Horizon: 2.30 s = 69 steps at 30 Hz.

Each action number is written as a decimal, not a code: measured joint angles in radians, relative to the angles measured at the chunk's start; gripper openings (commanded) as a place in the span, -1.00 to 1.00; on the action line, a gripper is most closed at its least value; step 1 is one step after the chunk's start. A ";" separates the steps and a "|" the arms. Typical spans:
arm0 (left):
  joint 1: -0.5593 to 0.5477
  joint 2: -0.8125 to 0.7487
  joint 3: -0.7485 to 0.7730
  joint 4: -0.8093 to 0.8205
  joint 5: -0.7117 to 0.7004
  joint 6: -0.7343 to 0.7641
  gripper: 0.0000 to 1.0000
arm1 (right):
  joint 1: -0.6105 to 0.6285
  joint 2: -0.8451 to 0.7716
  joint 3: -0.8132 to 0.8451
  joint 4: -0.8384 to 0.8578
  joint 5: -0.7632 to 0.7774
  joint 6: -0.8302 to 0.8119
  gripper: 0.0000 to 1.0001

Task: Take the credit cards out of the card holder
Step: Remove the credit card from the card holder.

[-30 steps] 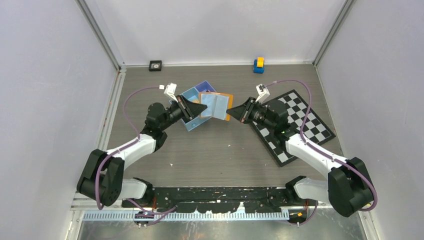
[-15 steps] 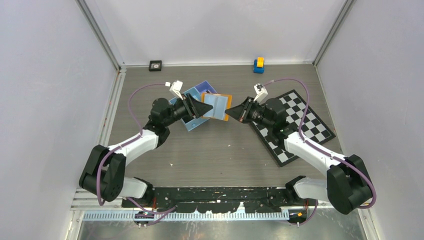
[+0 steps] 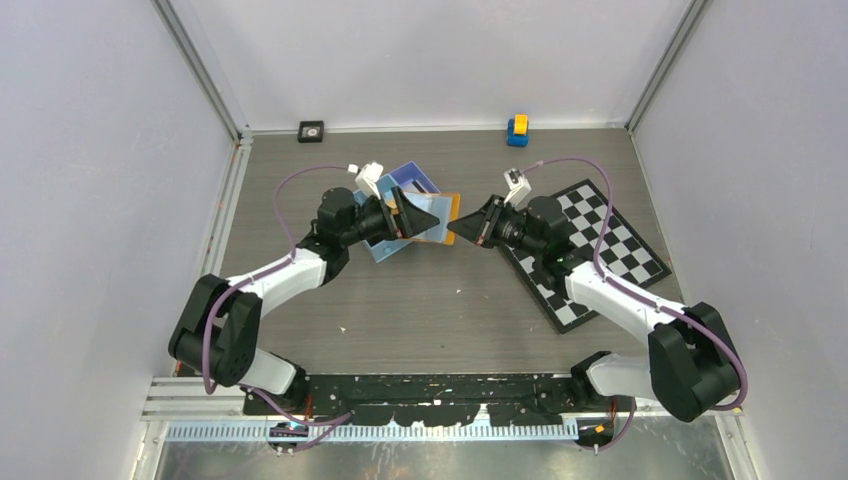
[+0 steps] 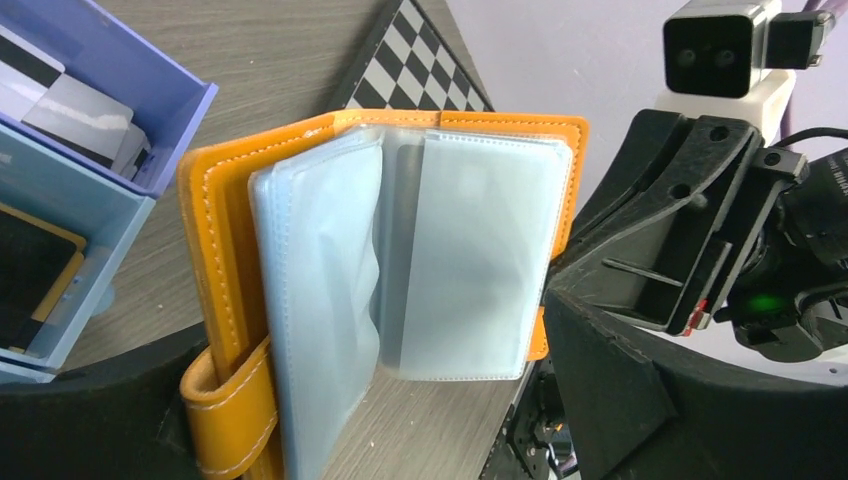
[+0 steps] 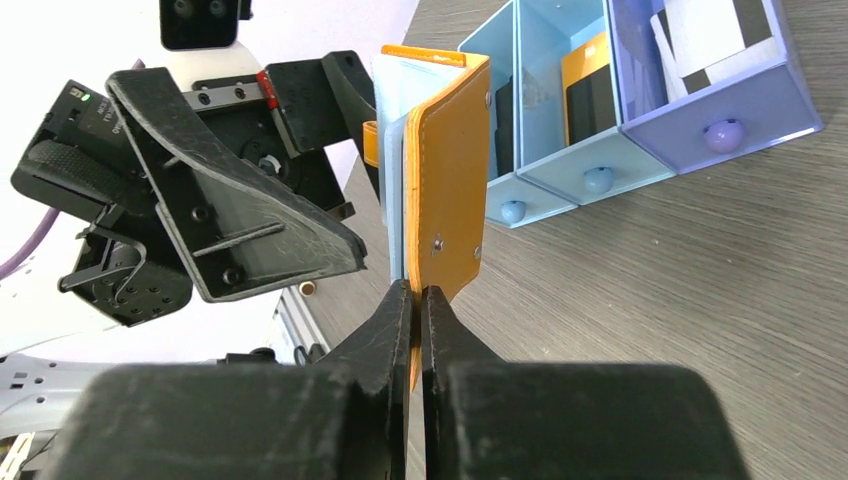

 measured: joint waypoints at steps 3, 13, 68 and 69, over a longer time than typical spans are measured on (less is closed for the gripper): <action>-0.005 0.002 0.004 -0.028 -0.002 0.006 0.99 | 0.000 0.004 0.000 0.013 -0.011 0.011 -0.99; -0.026 0.019 0.033 -0.053 0.002 0.022 0.99 | 0.000 0.013 0.000 0.042 -0.027 0.022 -0.99; -0.010 -0.011 0.026 -0.113 -0.045 0.044 -0.72 | 0.010 0.003 0.002 0.024 0.007 0.009 -0.15; -0.010 -0.014 0.025 -0.113 -0.045 0.044 -0.73 | 0.010 -0.002 0.002 0.027 0.008 0.006 -0.27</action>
